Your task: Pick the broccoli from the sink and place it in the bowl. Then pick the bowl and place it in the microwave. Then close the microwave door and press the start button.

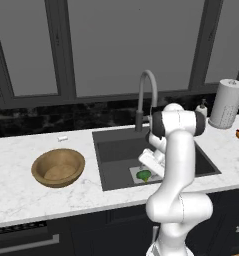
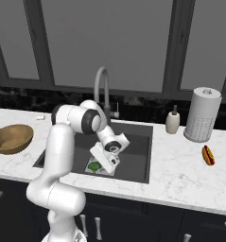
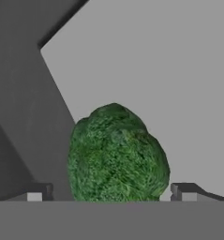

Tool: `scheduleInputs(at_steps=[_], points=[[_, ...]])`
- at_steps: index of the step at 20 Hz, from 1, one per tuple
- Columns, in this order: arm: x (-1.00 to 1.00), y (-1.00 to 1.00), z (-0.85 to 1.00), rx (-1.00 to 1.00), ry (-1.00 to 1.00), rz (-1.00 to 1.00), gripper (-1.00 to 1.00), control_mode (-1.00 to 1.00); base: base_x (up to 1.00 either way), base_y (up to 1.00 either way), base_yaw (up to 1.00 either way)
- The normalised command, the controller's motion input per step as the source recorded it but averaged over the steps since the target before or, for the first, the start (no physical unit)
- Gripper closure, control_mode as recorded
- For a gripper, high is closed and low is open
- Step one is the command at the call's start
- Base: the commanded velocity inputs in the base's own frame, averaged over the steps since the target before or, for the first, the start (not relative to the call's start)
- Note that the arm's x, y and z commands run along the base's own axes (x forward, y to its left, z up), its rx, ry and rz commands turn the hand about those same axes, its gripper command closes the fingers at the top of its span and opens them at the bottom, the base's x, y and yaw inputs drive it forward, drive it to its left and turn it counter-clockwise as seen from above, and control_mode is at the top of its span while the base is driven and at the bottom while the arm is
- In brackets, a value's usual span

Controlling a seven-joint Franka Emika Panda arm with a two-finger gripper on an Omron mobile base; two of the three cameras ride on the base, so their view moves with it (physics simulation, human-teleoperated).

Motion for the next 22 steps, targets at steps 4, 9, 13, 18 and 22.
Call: scheduleInputs(at_steps=[4,9,13,18,22], points=[[0.05,0.02,-0.35,0.0,0.0,0.0,-1.0,-1.0,0.0,0.0,0.0],[0.02,0.2,-0.24,0.0,-0.01,0.0,1.0,-1.0,0.0,0.0,0.0],[0.0,0.04,-0.11,0.0,0.0,0.0,1.0,-1.0,0.0,0.0,0.0],[0.0,0.0,0.02,0.0,0.01,0.0,1.0,-1.0,0.0,0.0,0.0],[-0.25,-0.14,0.59,0.0,0.0,-0.01,1.0,-1.0,0.0,0.0,0.0]])
